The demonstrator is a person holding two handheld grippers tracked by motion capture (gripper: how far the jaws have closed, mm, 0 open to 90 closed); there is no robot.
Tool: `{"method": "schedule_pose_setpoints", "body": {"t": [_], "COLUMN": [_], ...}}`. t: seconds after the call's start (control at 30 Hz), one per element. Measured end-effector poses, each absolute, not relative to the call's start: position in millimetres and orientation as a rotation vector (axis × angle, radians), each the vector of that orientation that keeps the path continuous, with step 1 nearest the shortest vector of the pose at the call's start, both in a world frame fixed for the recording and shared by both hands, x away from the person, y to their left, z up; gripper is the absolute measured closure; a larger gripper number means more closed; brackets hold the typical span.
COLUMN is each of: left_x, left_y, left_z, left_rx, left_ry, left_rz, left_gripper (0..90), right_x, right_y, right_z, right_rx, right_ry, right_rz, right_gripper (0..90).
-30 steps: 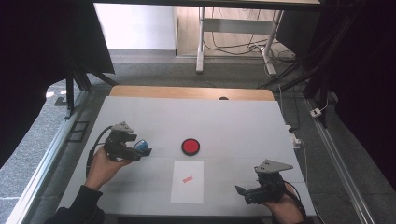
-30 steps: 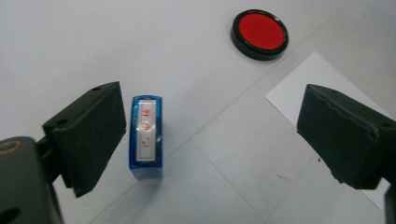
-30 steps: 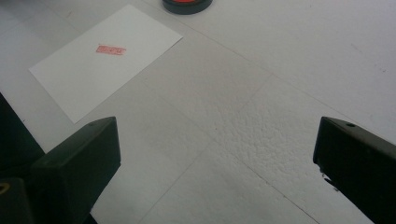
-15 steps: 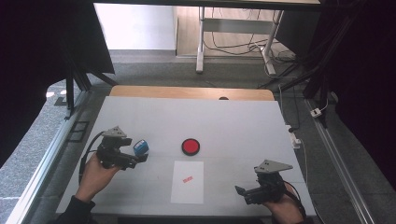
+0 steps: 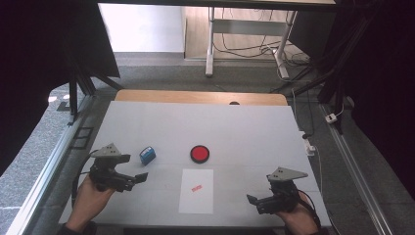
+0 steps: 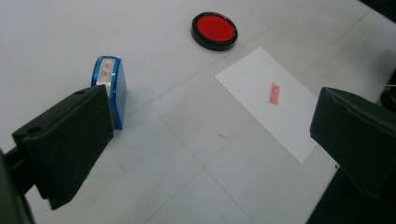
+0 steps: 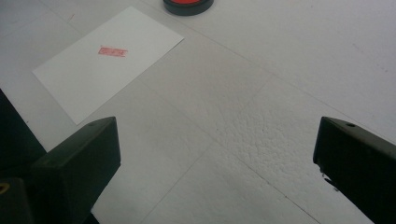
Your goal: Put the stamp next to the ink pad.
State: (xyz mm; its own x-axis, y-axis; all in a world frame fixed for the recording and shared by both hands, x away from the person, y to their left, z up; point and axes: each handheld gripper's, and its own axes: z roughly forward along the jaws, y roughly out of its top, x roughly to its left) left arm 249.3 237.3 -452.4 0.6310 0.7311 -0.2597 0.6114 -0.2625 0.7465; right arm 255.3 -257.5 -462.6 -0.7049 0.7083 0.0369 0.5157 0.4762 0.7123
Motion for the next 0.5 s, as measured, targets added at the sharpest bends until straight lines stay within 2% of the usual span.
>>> {"method": "schedule_pose_setpoints", "body": {"t": [0.5], "left_x": [213.9], "left_y": [258.8], "left_z": [-461.9], "left_rx": [1.923], "left_ry": [1.099], "left_rz": [0.185], "left_gripper": [0.0], "right_x": [255.8], "right_y": [-258.2], "right_z": [-462.6], "right_rx": [1.049], "right_ry": [2.46], "right_rz": [1.061], "right_gripper": [1.0]}}
